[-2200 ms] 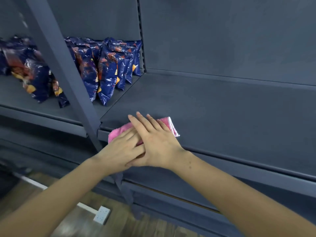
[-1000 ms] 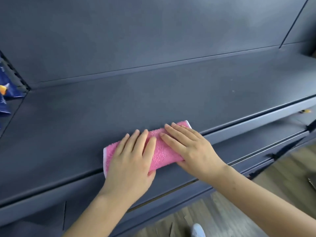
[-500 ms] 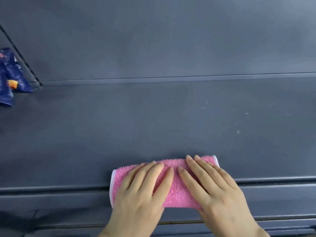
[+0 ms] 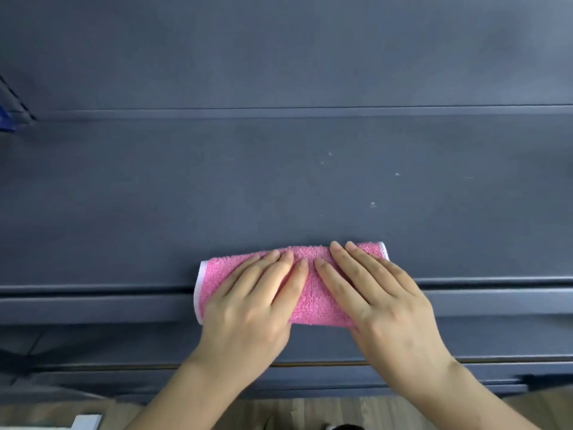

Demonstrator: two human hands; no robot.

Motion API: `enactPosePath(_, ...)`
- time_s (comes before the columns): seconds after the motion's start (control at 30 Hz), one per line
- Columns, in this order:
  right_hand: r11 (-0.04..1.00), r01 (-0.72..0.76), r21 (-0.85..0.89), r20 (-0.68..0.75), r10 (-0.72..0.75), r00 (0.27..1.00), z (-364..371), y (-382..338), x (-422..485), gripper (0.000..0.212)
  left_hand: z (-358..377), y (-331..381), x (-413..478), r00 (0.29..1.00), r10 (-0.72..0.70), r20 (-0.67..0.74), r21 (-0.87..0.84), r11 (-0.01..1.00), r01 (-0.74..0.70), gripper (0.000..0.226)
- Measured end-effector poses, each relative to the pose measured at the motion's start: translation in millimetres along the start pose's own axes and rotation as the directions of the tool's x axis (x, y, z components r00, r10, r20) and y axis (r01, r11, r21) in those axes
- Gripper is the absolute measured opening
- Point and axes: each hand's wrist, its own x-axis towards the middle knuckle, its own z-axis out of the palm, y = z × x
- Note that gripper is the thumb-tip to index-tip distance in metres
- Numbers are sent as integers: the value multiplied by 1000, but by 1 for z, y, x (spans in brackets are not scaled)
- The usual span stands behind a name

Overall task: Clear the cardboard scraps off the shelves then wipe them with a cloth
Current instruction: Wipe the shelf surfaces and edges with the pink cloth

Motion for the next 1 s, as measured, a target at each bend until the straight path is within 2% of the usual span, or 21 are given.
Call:
enactPosePath(0.1, 1000, -2, -12, -24, 2, 1000, -1, 8, -5, 43, -3, 9, 7, 1000, -2, 27, -11, 1000, 3, 54)
enactPosePath(0.3, 1000, -17, 9, -37, 17, 999, -9, 42, -22, 49, 6, 43, 26, 999, -5, 47, -19, 1000, 6, 44)
enactPosePath(0.5, 1000, 2, 10, -8, -2, 1000, -29, 125, -60, 50, 30, 123, 66, 998, -20, 63, -37, 999, 22, 46)
enactPosePath(0.63, 998, 34, 45, 85, -38, 996, -45, 182, -87, 66, 46, 180, 90, 993, -53, 110, -54, 997, 60, 54)
enactPosePath(0.8, 996, 59, 68, 77, -64, 995, -61, 237, -113, 67, 56, 239, 118, 976, -109, 190, -43, 992, 119, 62)
enactPosePath(1.0, 999, 32, 35, 49, -33, 998, -77, 291, -142, 64, 72, 294, 146, 971, -67, 228, -68, 994, 85, 65)
